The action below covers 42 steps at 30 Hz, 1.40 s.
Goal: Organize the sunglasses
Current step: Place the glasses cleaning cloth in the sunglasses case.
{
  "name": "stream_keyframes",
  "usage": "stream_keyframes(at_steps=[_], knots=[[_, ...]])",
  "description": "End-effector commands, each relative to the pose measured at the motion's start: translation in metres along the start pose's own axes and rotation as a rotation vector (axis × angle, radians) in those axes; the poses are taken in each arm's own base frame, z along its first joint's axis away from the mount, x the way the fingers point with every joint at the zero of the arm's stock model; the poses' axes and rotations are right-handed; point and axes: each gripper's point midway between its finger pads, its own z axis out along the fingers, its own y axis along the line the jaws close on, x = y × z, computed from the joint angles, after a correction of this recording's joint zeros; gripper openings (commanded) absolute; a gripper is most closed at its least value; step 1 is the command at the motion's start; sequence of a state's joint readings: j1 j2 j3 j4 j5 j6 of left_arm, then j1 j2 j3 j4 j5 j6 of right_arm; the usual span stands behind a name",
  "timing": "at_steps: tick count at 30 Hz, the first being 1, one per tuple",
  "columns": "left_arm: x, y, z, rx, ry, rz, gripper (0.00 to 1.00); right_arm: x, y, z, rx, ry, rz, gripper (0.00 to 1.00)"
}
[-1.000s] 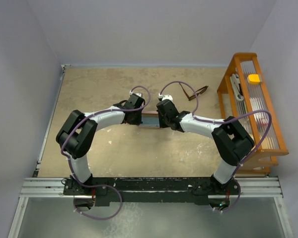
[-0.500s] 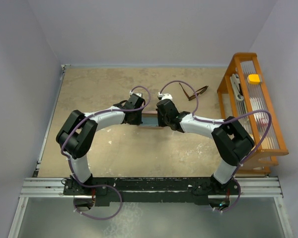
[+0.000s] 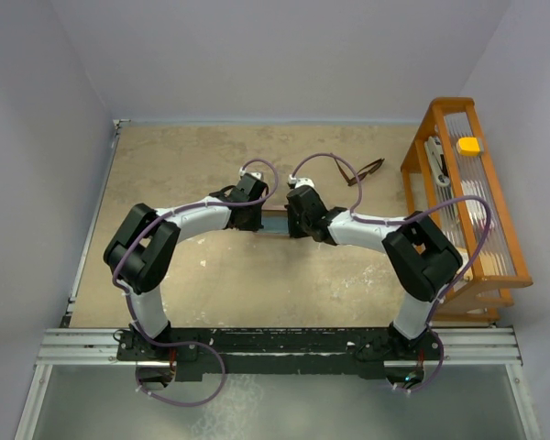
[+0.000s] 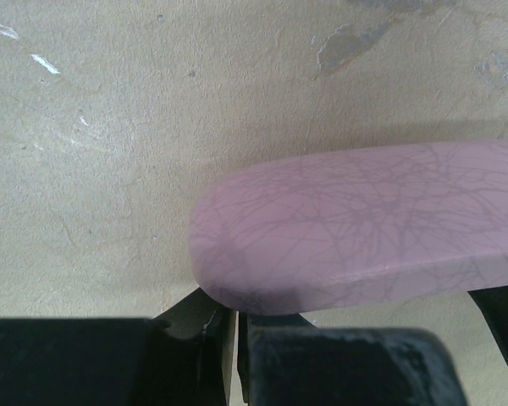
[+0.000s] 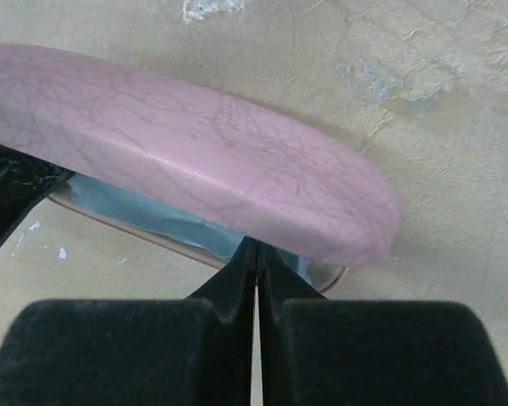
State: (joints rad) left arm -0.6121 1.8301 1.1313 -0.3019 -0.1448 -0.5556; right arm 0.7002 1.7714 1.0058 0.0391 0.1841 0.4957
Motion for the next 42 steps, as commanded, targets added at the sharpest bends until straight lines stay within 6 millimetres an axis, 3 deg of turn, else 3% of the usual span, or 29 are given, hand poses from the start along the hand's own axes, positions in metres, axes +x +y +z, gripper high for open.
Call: stream_keyframes(at_steps=[1, 7, 15, 20, 33, 42], knots=[[-0.015, -0.005, -0.012, 0.011, -0.048, 0.018, 0.0, 0.002, 0.005, 0.002, -0.019, 0.004, 0.014, 0.0], [-0.02, -0.004, -0.017, 0.005, -0.071, 0.007, 0.0, 0.005, 0.001, 0.004, -0.002, 0.005, -0.003, 0.0], [-0.043, -0.01, -0.037, 0.029, -0.16, -0.032, 0.0, 0.018, -0.003, 0.009, 0.001, 0.039, -0.017, 0.0], [-0.045, -0.015, -0.035, 0.046, -0.167, -0.041, 0.0, 0.023, -0.004, 0.011, 0.001, 0.048, -0.024, 0.0], [-0.009, -0.05, -0.012, 0.103, -0.108, -0.005, 0.0, 0.025, -0.006, 0.012, 0.009, 0.053, -0.03, 0.0], [0.004, -0.033, -0.001, 0.029, -0.096, 0.002, 0.0, 0.023, -0.007, 0.009, 0.015, 0.05, -0.033, 0.0]])
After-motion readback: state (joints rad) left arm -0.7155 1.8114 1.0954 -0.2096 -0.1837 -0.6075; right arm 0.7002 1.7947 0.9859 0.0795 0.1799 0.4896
